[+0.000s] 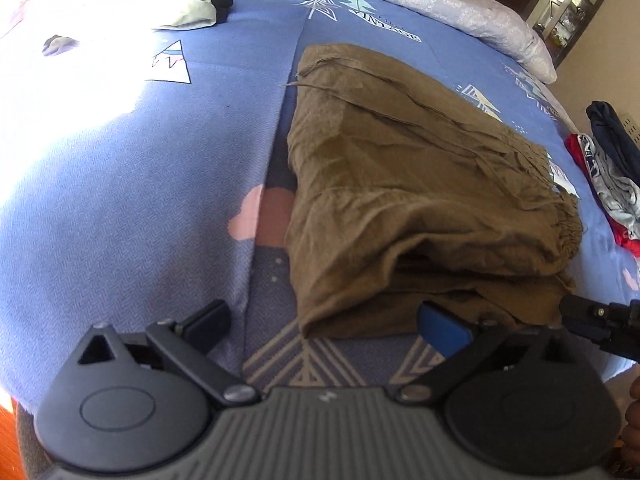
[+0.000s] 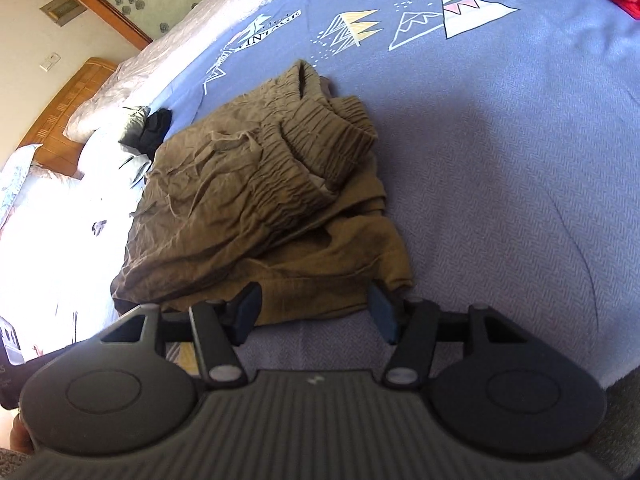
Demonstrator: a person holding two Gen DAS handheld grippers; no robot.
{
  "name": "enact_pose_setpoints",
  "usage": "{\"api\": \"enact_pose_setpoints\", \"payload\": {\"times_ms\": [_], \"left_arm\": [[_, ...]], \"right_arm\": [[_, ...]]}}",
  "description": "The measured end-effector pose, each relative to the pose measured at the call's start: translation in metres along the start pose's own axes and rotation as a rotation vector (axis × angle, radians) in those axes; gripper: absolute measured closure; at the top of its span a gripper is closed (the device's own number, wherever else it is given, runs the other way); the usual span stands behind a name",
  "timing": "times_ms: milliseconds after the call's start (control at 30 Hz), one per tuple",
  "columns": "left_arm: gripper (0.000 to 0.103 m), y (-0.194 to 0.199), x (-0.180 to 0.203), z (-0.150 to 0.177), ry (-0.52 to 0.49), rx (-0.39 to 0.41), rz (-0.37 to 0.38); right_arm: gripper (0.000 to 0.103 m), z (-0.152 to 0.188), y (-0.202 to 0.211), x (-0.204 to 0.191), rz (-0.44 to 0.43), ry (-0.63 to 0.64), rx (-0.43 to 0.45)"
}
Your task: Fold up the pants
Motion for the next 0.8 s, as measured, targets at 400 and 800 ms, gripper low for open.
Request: {"api": "enact_pose_setpoints", "payload": {"times_ms": [400, 800], "left_arm": [[0.0, 0.004, -0.009, 0.001, 0.067, 0.031, 0.051], [0.0, 0.006, -0.016, 0.002, 0.121, 0.05, 0.094]], "right_arm": [[0.018, -0.001, -0.003, -0.008, -0.049, 0.02, -0.001], [0.0, 0.001, -0.004, -0.004, -0.152, -0.023, 0.001]]}}
Point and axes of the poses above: each gripper's, at about its wrist camera, not at the fingertips, and y roughly against the way its jaws point, x to its right, z to its underside, the point moved 6 cm from there along -y, roughly the way its jaws point, and after that the axes turned 7 degrees about -x, right-handed, at the moved point
